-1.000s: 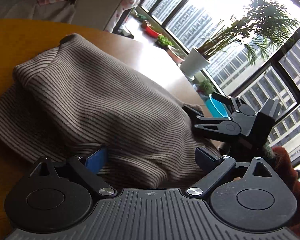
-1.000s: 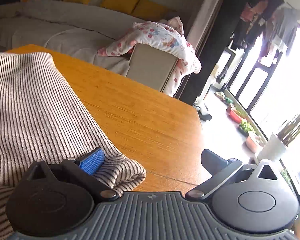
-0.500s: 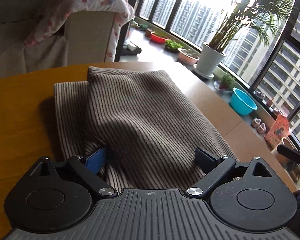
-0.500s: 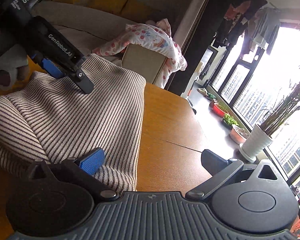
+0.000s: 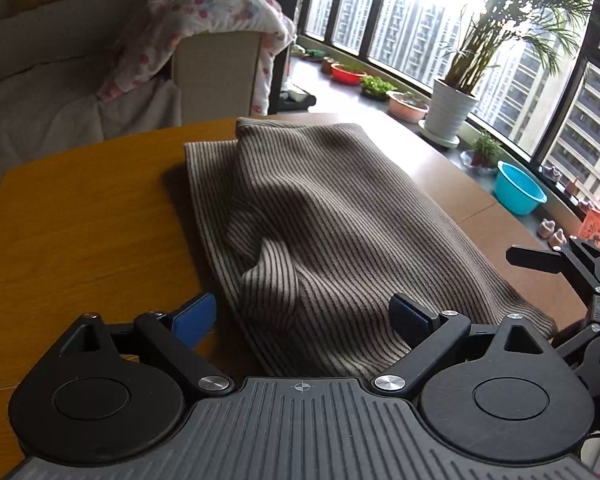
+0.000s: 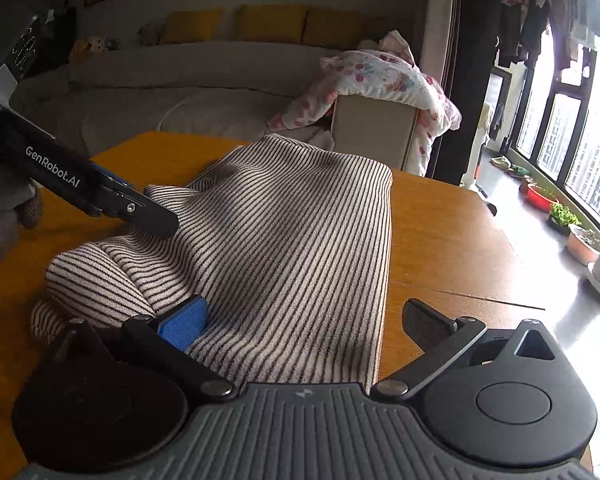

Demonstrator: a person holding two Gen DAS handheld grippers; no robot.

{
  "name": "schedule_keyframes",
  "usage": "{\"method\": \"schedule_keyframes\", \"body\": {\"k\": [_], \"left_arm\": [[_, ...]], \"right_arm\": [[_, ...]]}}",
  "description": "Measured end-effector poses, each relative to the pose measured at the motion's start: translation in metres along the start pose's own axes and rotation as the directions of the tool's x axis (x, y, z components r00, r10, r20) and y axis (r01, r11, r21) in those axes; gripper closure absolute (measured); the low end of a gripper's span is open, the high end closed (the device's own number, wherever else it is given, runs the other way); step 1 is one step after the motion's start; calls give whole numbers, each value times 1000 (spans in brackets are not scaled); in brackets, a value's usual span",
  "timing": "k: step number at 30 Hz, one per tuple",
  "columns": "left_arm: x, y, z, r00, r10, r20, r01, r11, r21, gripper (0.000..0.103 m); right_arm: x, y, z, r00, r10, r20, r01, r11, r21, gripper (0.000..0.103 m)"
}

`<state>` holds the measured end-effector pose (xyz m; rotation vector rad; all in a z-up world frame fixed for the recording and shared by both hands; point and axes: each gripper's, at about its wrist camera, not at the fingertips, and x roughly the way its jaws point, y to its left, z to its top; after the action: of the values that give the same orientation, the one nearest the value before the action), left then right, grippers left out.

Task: Fold clothes

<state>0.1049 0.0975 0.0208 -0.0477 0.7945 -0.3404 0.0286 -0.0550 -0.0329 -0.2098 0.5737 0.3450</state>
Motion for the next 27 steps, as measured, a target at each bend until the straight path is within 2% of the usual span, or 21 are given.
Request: {"method": "schedule_keyframes", "body": {"k": [3,5,9,14,17,19,22,25,27], "left_arm": [[-14,-7,-18,1000,-5,7,5,997,79,6],[-19,-17,-30,1000,27,16,-29,987,159,6],[-28,-30,-43,998,56,21,-60,966,253,6],[-30,-34,-44,998,68,5,-66,952,298,6],[-34,-33,-37,999,48,8,-49,958,281,6],[-40,-27,-25,999,-8,33,1,973,231,6],[-43,-14,-5,990,-106,87,97,990,104,6],[-31,-7,5,980,-175,98,177,984,-19,6],[-20,-7,11,977,-183,112,190,981,-50,6]], "right_arm": [[2,-8,0,999,34,-18,-34,998,49,0],[5,-16,-1,996,76,-36,-72,992,104,0],[13,-37,-4,982,182,-59,-162,955,248,0],[12,-36,-6,982,181,-51,-163,954,252,0],[12,-36,-6,982,182,-49,-164,953,256,0],[12,-36,-5,982,183,-47,-165,952,259,0],[13,-36,-4,982,184,-45,-166,950,263,0],[12,-37,-4,981,188,-41,-171,948,268,0],[13,-38,-4,981,191,-41,-173,948,268,0]]}}
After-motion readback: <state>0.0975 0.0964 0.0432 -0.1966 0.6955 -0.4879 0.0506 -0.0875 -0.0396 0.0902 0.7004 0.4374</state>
